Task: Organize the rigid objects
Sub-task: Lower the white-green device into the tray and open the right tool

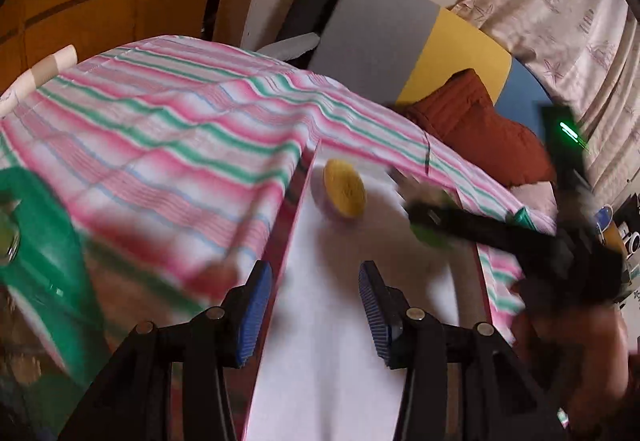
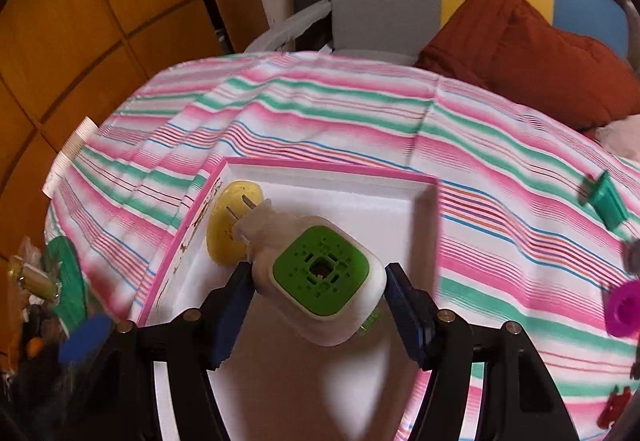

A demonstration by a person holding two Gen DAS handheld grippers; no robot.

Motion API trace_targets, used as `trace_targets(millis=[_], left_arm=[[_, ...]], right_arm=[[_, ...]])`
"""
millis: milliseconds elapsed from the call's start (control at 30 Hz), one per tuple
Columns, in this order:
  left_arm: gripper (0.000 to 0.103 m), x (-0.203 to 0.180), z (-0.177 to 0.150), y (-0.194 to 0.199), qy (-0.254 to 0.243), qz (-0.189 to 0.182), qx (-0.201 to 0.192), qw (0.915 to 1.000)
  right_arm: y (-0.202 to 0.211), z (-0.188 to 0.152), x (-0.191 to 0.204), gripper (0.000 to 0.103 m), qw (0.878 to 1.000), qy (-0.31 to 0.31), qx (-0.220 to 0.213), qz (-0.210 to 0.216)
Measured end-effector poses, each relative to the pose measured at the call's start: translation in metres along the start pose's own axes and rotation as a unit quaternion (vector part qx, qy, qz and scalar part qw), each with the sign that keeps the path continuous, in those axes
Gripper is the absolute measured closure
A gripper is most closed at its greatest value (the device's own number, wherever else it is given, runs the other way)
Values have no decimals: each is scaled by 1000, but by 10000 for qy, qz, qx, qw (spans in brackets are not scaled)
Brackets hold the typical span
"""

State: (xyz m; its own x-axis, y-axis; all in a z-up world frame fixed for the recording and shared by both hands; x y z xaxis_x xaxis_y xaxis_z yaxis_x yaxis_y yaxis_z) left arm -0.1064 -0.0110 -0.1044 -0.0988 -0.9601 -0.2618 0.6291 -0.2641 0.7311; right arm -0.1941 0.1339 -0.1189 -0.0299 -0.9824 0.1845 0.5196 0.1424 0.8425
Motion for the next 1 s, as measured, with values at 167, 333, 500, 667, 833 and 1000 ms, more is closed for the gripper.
trace_targets(millis=[167,333,500,667,833,1000], left_arm=[[57,-7,-8,10,-228,67,-11,9997],[57,0,-10,15,-101,141,-33,9998],[57,11,-9,19,73,220,-56,9997],[57,13,-10,20,197,166,-76,9996],[57,-7,-13,26,56,-119,-116,9998],[57,-45,-21,33,-388,-510,-117,9979]], right_arm=[[-21,13,-6,36,9980,-604,49,-191],[-27,21,-3,36,9972,-650,-20,-358],[-22,22,-2,36,9980,-576,-84,-228],[12,15,-7,33,9986,-380,-366,-53],[68,-7,-29,27,9968,-10,-800,-28],[118,-37,-82,15,9920,105,-1203,-368]])
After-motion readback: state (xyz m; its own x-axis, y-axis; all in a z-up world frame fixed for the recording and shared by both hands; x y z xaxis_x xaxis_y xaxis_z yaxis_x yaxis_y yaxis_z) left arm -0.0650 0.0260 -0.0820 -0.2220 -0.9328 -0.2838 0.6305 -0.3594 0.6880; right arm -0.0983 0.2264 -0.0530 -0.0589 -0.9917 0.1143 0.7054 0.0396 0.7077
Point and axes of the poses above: each gripper's, at about its wrist camera, not at the fingertips, and y roughly against the way its jaws point, x to its left, z to its top, the point moved 6 cm from there along -y, roughly the way its jaws point, and after that the axes turned 4 degrees about -y, right-handed, at the moved point
